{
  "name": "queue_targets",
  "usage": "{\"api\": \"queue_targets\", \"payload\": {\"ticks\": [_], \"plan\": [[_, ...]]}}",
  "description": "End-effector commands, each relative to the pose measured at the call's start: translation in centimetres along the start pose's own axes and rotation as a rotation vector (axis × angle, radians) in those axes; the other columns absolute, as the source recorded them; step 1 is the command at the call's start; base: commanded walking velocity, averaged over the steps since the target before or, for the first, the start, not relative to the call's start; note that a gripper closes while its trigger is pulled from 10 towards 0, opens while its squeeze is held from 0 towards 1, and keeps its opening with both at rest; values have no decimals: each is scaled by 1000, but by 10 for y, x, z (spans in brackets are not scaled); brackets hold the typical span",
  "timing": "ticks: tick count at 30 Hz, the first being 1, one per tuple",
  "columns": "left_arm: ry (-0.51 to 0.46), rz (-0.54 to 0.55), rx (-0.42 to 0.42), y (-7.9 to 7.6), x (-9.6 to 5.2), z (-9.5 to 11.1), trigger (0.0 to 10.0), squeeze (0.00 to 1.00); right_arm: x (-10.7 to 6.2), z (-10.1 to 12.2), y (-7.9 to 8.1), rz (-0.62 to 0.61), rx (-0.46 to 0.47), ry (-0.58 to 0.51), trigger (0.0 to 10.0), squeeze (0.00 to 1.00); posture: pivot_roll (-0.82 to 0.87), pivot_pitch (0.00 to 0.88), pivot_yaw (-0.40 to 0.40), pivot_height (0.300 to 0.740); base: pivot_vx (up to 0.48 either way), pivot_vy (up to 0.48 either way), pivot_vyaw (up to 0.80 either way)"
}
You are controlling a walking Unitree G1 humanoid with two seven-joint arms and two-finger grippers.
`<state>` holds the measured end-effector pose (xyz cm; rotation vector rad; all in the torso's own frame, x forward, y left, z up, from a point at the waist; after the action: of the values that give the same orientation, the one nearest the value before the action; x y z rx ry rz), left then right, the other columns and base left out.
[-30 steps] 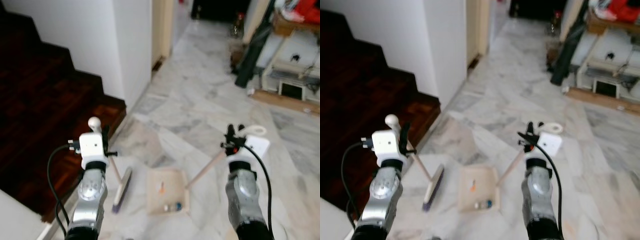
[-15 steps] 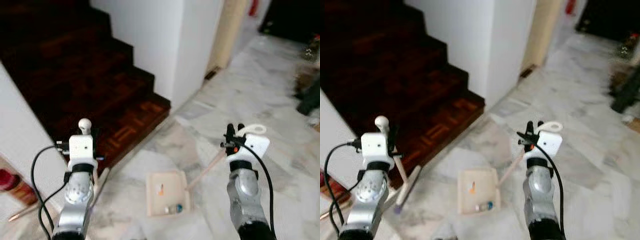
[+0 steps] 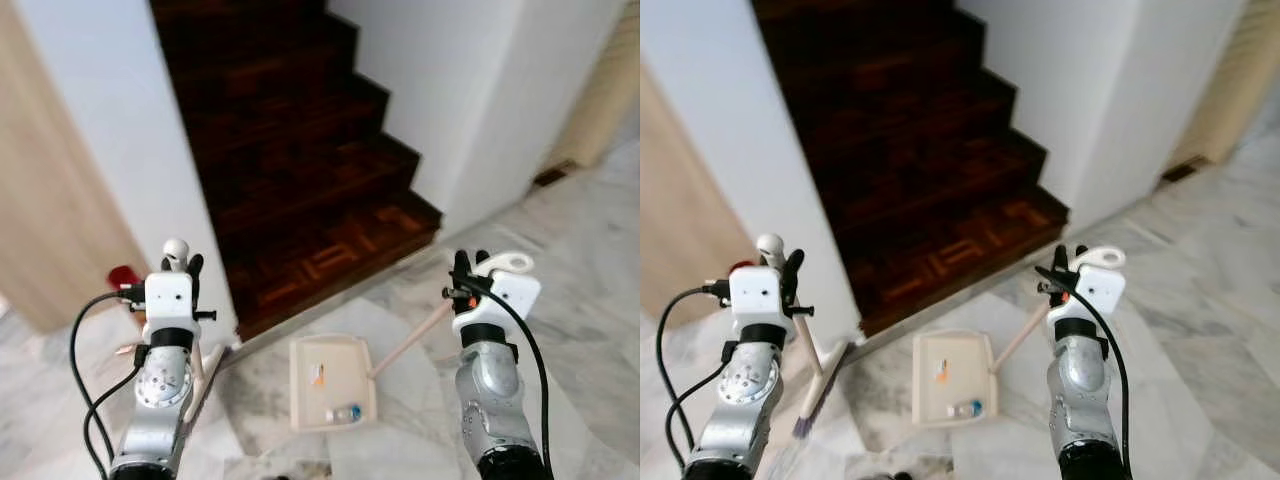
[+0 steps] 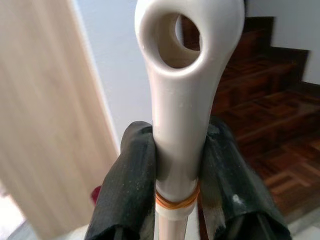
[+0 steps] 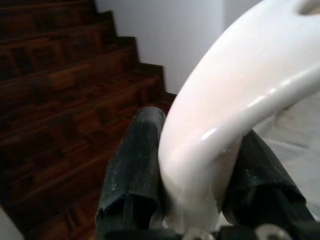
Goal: Sweep floor
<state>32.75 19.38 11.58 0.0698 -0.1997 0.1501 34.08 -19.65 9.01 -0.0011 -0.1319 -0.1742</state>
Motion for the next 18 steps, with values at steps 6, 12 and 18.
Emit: {"api": "queue_targets", "payload": {"ticks": [6, 12, 18], "plan": [[-45, -1, 21, 2, 2, 11, 10000, 0, 7, 19, 4, 3, 10, -71, 10000, 0, 64, 0, -33, 740, 0, 0, 800], [-44, 2, 18, 0, 2, 11, 10000, 0, 7, 18, 4, 3, 13, -66, 10000, 0, 66, 0, -32, 740, 0, 0, 800], [-41, 1, 15, 0, 2, 12, 10000, 0, 6, 17, 4, -1, 16, -62, 10000, 0, 68, 0, -29, 740, 0, 0, 800]]}}
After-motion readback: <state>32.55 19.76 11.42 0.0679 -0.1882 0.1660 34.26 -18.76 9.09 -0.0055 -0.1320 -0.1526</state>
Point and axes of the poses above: a point about 5 cm out from each wrist's last joint towards the gripper, its own x axis pointing out of the wrist towards the gripper, its own z axis along the axis of the wrist's last joint, y = z × x, the point moved 4 cm from there along x, pointing out of the wrist towards the gripper, and after that the axes turned 7 degrees about -x, right-handed, at the moved point
